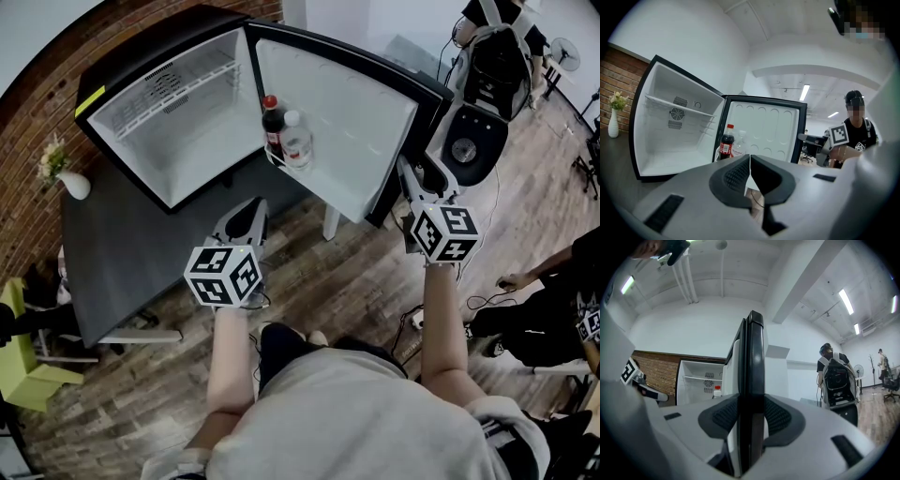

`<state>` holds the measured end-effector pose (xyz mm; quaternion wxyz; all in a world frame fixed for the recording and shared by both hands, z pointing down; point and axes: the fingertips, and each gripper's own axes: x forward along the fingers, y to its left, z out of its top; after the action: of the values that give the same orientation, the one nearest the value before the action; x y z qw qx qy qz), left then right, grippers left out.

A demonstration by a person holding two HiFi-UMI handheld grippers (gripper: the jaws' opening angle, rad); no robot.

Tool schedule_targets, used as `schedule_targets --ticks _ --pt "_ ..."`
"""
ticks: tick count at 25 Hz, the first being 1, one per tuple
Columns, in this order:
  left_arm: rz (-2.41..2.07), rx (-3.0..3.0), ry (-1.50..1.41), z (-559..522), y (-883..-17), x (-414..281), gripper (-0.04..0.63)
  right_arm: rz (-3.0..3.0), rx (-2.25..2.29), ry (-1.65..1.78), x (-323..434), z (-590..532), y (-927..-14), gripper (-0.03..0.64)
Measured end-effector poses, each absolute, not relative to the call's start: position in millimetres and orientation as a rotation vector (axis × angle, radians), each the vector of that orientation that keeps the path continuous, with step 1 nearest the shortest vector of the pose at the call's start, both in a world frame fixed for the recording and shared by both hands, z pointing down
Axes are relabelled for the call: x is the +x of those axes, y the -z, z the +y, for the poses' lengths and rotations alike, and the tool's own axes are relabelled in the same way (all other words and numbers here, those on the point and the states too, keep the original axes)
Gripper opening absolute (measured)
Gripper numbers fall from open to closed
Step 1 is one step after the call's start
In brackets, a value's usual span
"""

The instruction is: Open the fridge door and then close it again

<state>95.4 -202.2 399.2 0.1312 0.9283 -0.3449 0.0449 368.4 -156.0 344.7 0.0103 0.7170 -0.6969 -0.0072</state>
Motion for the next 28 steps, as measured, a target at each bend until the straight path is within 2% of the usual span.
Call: schedule_targets --ticks 17,28 --pt "-0.957 2.71 -0.143 -185.9 -403.0 107.4 0.009 -2.196 2.218 0.014 370.7 -140.0 -347.7 0.144" --pt "-0.946 2.721 -0.151 -172.8 -402.1 106.3 0.009 -2.31 2.069 0.03 332.3 -127.5 -347.5 0.149"
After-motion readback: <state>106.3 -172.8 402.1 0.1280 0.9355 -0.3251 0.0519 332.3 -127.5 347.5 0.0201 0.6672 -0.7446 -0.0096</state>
